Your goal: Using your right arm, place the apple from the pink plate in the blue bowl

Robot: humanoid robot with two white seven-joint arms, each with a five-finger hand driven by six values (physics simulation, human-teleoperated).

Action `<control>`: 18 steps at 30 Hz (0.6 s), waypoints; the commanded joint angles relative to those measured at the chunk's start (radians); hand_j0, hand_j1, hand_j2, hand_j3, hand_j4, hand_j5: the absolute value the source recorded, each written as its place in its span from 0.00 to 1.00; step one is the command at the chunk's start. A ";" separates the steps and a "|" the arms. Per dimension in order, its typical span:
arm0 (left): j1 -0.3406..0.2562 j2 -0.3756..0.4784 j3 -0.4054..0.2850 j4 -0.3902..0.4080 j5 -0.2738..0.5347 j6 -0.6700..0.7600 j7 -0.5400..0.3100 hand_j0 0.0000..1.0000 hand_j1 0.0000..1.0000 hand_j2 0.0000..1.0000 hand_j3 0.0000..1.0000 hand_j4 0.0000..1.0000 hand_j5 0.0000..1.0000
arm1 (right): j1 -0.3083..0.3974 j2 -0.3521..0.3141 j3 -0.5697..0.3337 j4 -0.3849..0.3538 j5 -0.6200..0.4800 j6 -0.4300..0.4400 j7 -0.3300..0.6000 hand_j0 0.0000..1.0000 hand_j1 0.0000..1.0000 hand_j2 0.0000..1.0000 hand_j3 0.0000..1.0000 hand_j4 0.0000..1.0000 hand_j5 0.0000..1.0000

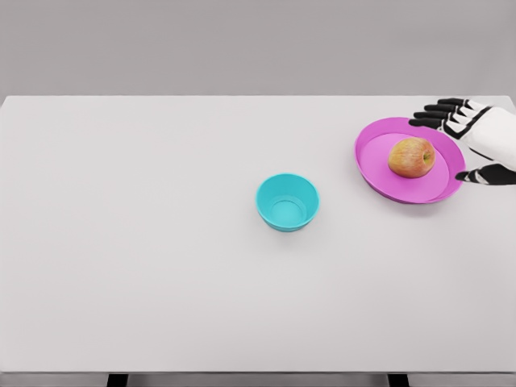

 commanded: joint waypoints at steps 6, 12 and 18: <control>0.000 0.000 0.000 0.000 0.000 0.000 0.000 1.00 1.00 1.00 1.00 1.00 1.00 | 0.003 -0.003 0.005 0.077 -0.007 0.001 0.024 1.00 1.00 1.00 1.00 1.00 1.00; 0.000 0.000 0.000 0.000 0.000 0.000 0.000 1.00 1.00 1.00 1.00 1.00 1.00 | -0.193 0.017 0.022 0.152 -0.017 0.001 0.426 1.00 1.00 1.00 1.00 1.00 1.00; 0.000 0.000 0.000 0.000 0.000 0.000 0.000 1.00 1.00 1.00 1.00 1.00 1.00 | -0.390 0.064 0.268 0.313 -0.010 0.001 0.426 1.00 1.00 1.00 1.00 1.00 1.00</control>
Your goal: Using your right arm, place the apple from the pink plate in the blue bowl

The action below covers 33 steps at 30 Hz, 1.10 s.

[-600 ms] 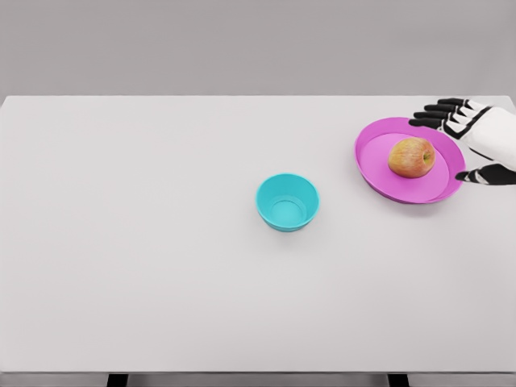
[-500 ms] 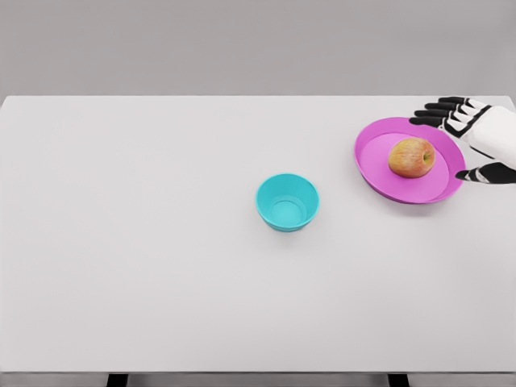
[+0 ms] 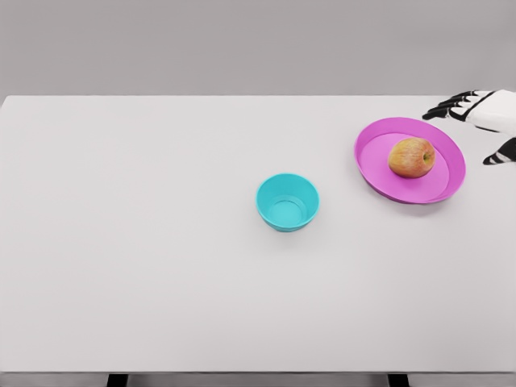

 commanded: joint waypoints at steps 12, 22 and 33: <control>0.000 0.000 -0.001 0.000 0.000 0.000 0.000 1.00 1.00 1.00 1.00 1.00 1.00 | -0.218 0.152 0.339 0.264 0.005 0.002 0.009 1.00 1.00 1.00 1.00 1.00 1.00; 0.000 0.000 0.001 0.000 0.000 0.000 0.000 1.00 1.00 1.00 1.00 1.00 1.00 | -0.255 0.235 0.348 0.412 0.007 0.002 0.009 1.00 1.00 1.00 1.00 1.00 1.00; 0.000 0.000 -0.001 0.000 0.000 0.000 0.000 1.00 1.00 1.00 1.00 1.00 1.00 | -0.276 0.293 0.385 0.504 0.010 0.002 0.009 1.00 1.00 1.00 1.00 1.00 1.00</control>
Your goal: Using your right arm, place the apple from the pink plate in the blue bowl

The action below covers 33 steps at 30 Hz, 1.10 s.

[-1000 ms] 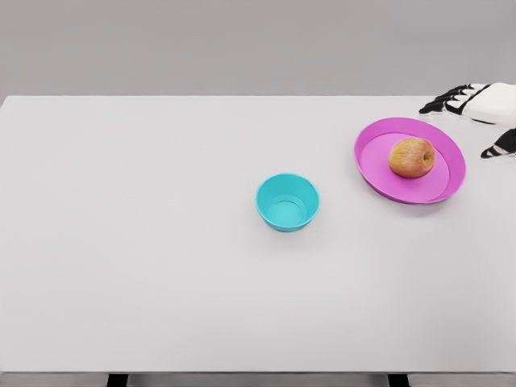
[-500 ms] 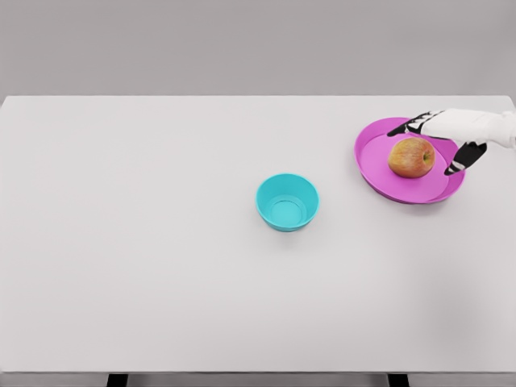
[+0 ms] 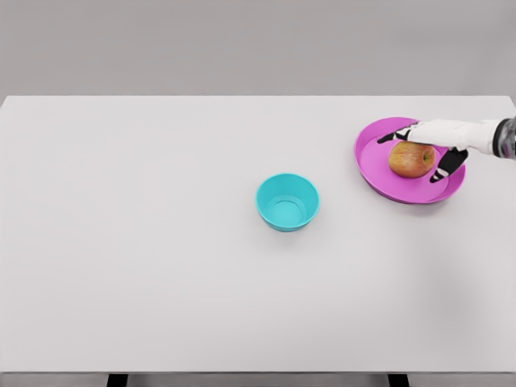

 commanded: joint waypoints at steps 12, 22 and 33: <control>0.000 0.000 -0.001 0.000 0.001 0.000 0.000 1.00 1.00 1.00 1.00 1.00 1.00 | -0.021 0.022 0.020 0.081 -0.006 0.003 0.000 1.00 1.00 1.00 1.00 1.00 1.00; 0.000 0.000 -0.001 0.000 0.001 0.000 0.000 1.00 1.00 1.00 1.00 1.00 1.00 | -0.021 0.034 0.022 0.081 -0.003 0.003 0.000 0.67 0.67 0.67 0.67 0.67 0.67; 0.000 0.000 -0.001 0.000 0.001 0.000 0.000 1.00 1.00 1.00 1.00 1.00 1.00 | -0.037 0.022 0.008 0.064 -0.006 0.003 0.000 0.65 0.65 0.65 0.65 0.65 0.65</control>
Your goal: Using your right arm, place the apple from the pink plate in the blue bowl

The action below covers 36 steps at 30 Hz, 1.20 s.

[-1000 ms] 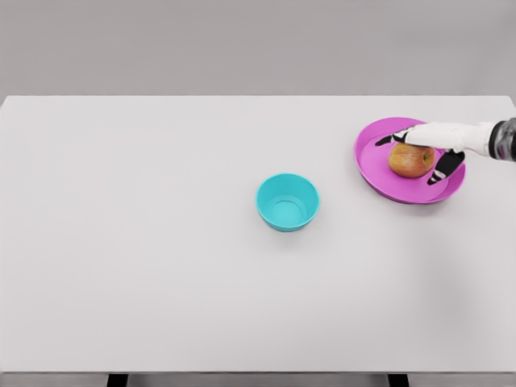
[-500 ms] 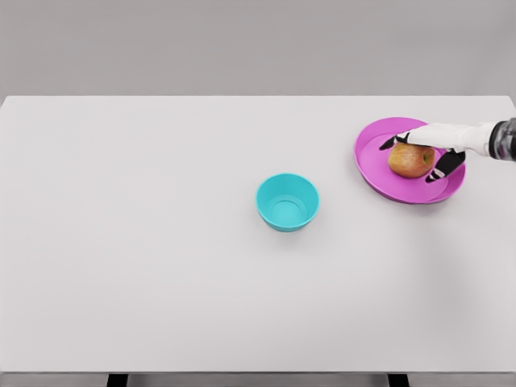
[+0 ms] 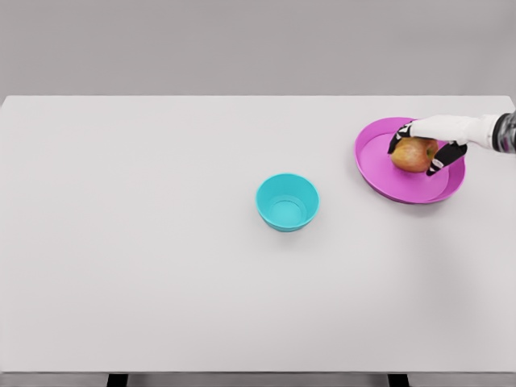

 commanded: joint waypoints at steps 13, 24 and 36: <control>0.000 0.000 -0.001 0.000 0.001 0.000 0.000 1.00 1.00 1.00 1.00 1.00 1.00 | -0.017 -0.018 -0.008 -0.145 -0.009 0.003 0.000 0.65 0.65 0.65 0.65 0.65 0.65; 0.000 0.000 0.001 0.000 0.001 0.000 0.000 1.00 1.00 1.00 1.00 1.00 1.00 | -0.003 -0.051 -0.007 -0.460 -0.011 0.003 0.000 0.65 0.65 0.65 0.65 0.65 0.65; 0.000 0.000 -0.001 0.000 0.001 0.000 0.000 1.00 1.00 1.00 1.00 1.00 1.00 | 0.038 -0.056 0.012 -0.733 -0.011 0.003 0.000 0.65 0.65 0.65 0.65 0.65 0.65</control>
